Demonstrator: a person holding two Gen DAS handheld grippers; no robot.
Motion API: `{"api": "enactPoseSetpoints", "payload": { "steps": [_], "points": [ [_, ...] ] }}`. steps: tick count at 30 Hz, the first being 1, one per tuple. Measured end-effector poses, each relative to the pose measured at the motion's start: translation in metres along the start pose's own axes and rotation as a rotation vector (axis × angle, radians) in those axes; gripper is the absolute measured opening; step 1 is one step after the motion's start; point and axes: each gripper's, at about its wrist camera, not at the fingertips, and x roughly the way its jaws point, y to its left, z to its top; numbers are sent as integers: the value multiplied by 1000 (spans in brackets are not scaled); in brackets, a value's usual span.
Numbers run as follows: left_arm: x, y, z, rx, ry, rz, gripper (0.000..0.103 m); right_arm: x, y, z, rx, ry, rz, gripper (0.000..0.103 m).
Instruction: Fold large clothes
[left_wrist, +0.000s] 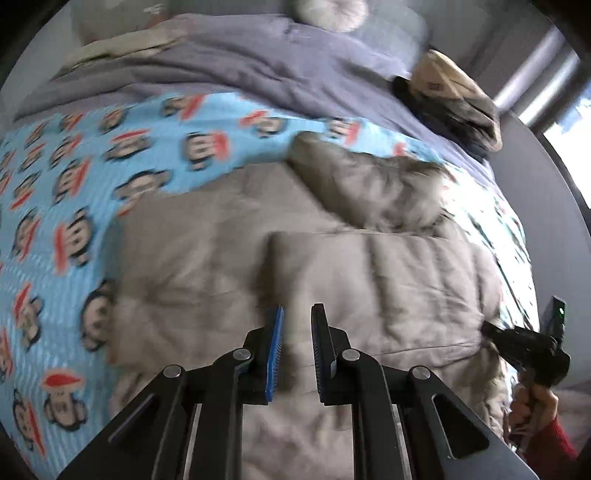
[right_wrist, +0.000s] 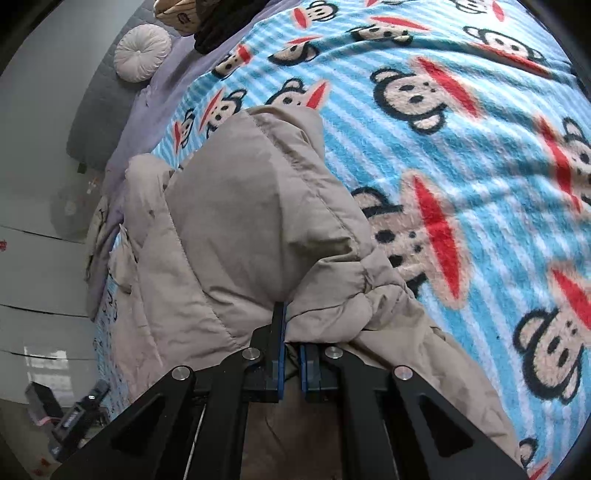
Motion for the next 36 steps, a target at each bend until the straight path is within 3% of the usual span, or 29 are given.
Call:
{"api": "enactPoseSetpoints", "payload": {
  "steps": [2,5,7,10,12,13,14,19,20,21,24,27,30,33,36],
  "points": [
    [19,-22,2,73,-1,64,17,-2,2,-2,-4,-2,-25,7],
    [66,-28,3,137,35,234,17,-5,20,-4,-74,75,-74,15],
    [81,-13,3,88,76,215,17,-20,36,-10,-178,119,-80,20],
    [84,0,3,56,70,166,17,-67,58,-13,-364,12,-40,30],
    [85,1,3,69,70,170,17,-88,56,0,-392,-93,-43,74],
    [86,0,4,79,72,179,17,-90,50,17,-363,-140,-45,78],
    [87,-2,4,85,73,189,17,-83,41,33,-308,-143,-26,79],
    [88,-4,6,68,75,198,17,7,-30,96,185,38,230,73],
    [87,-4,5,65,76,198,17,22,-33,100,231,75,274,54],
    [88,-3,6,64,77,201,17,34,-29,103,231,106,309,25],
    [91,-4,6,63,73,203,17,35,2,106,37,70,186,17],
    [96,-9,6,68,63,195,17,50,12,113,-139,77,10,17],
    [99,-17,4,103,59,227,17,59,2,115,-122,52,-35,21],
    [79,-18,6,97,52,219,17,43,-2,111,-84,10,-65,30],
    [44,-13,3,85,-7,194,17,5,16,93,-200,-63,-144,30]
  ]
}}
